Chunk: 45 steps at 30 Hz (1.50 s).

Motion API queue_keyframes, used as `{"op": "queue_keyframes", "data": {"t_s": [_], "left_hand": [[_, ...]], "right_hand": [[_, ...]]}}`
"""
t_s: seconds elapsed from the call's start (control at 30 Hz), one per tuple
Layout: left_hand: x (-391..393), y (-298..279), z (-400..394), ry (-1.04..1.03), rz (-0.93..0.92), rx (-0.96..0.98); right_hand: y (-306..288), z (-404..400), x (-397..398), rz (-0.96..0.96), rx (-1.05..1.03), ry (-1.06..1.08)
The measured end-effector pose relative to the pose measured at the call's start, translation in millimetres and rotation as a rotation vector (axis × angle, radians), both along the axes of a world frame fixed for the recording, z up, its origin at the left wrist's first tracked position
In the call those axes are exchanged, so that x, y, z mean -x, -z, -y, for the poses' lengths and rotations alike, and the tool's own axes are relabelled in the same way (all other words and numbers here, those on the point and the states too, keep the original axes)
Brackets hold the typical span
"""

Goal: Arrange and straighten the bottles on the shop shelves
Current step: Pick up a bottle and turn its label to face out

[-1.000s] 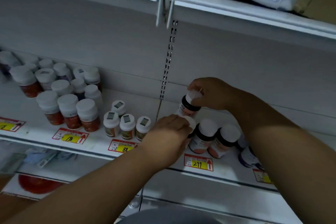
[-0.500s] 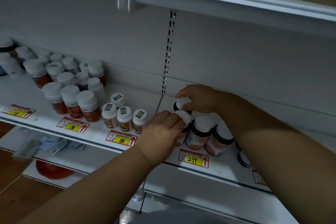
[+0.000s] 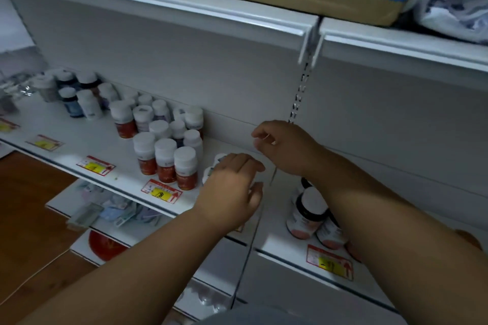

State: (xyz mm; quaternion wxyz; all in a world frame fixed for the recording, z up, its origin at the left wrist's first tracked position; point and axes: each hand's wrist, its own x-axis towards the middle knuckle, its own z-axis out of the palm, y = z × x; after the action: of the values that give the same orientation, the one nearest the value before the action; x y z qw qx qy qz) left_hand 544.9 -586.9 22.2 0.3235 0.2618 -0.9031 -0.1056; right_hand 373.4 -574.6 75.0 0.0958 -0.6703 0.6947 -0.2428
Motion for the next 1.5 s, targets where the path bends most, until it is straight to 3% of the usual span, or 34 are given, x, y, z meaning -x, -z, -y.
{"op": "queue_keyframes", "data": {"t_s": [0.17,0.4,0.63,0.7,0.83,0.9,1.03,1.17,1.3,1.37,1.5], "left_hand": [[-52.7,-9.1,59.3,-0.022,-0.01,0.0],[-117.2,-13.9,132.4,0.017,0.052,0.036],[-141.3,-8.6,167.5,0.124,0.067,0.032],[-142.4,-7.1,173.7,0.125,0.02,0.025],[-135.9,-10.2,181.0,0.126,-0.11,-0.049],[-127.5,-15.8,180.6,0.121,-0.133,-0.174],[-114.4,-22.9,174.1,0.12,-0.125,-0.426],[-128.1,-18.1,161.5,0.197,-0.185,-0.362],[-154.3,-12.1,159.2,0.216,-0.277,-0.382],[-174.1,-3.8,160.1,0.17,-0.295,-0.362],[-217.1,22.8,167.5,0.047,-0.158,-0.389]], "right_hand": [[6.1,66.1,-52.1,-0.043,0.031,-0.004],[35.0,163.2,-101.7,-0.226,-0.181,0.064],[56.3,180.8,-104.7,-0.131,-0.237,0.212],[49.7,171.0,-94.8,0.016,-0.147,0.306],[12.2,138.3,-87.7,0.859,0.101,0.458],[-5.0,125.7,-94.7,1.172,0.173,0.456],[-17.7,117.5,-126.6,1.492,0.29,0.461],[-16.7,117.8,-159.0,1.828,0.291,0.471],[-16.2,127.5,-190.1,1.814,0.066,0.318],[-12.5,137.6,-206.1,1.725,0.121,0.317],[1.1,153.0,-243.9,1.457,0.277,0.315]]}}
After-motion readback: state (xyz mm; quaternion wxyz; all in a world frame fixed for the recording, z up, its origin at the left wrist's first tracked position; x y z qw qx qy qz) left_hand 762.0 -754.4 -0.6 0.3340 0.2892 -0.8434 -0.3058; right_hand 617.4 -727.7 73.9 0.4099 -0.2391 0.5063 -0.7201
